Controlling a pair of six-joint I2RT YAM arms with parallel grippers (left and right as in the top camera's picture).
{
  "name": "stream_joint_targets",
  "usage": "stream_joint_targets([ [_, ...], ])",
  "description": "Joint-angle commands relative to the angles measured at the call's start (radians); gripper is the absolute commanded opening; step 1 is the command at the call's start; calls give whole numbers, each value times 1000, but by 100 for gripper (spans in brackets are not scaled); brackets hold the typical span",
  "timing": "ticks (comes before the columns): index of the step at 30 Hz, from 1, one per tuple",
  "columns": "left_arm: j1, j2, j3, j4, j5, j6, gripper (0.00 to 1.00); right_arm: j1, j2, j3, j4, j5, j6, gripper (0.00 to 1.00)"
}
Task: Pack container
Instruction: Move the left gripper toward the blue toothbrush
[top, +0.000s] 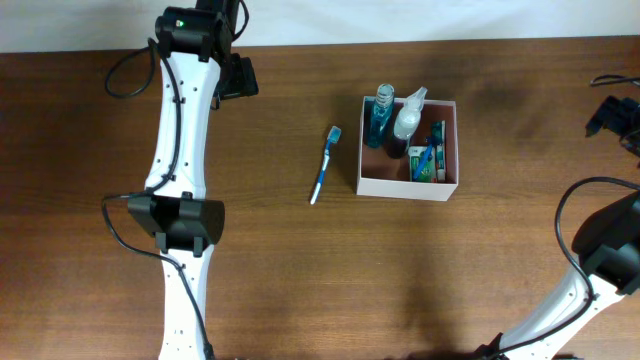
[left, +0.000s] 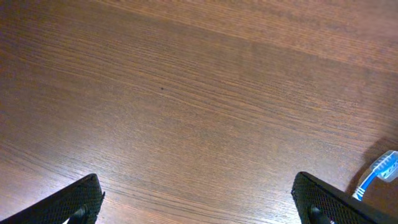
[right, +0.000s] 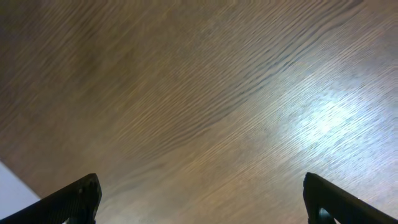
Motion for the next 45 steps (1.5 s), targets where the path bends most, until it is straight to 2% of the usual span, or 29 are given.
stream_joint_targets([
  [1, 6, 0, -2, 3, 8, -6, 99, -6, -10, -8, 6, 29, 9, 99],
  [8, 6, 0, -2, 27, 18, -6, 99, -6, -10, -8, 7, 25, 9, 99],
  [13, 6, 0, -3, -23, 246, 3, 99, -6, -10, -8, 6, 26, 9, 99],
  [16, 0, 0, -8, -23, 436, 172, 99, -6, -10, -8, 7, 26, 9, 99],
  [18, -13, 0, -8, -23, 504, 283, 98, -6, -10, -8, 6, 26, 9, 99],
  [20, -34, 0, -8, -23, 488, 354, 98, -6, -10, -8, 7, 26, 9, 99],
  [24, -71, 4, -14, -23, 372, 368, 98, -6, -10, -8, 6, 26, 9, 99],
  [26, -88, 9, -26, -23, 370, 373, 97, -6, -10, -8, 7, 26, 9, 99],
  [30, -132, 9, -87, -23, 399, 500, 95, -6, -10, -8, 6, 26, 9, 99],
  [36, -181, 9, -225, -5, 339, 500, 95, -6, -10, -8, 7, 26, 9, 99],
  [40, -206, 9, -311, 41, 339, 462, 99, -6, -10, -8, 6, 25, 9, 99],
  [45, -225, 9, -362, 99, 338, 392, 100, -6, -10, -8, 6, 26, 9, 99],
])
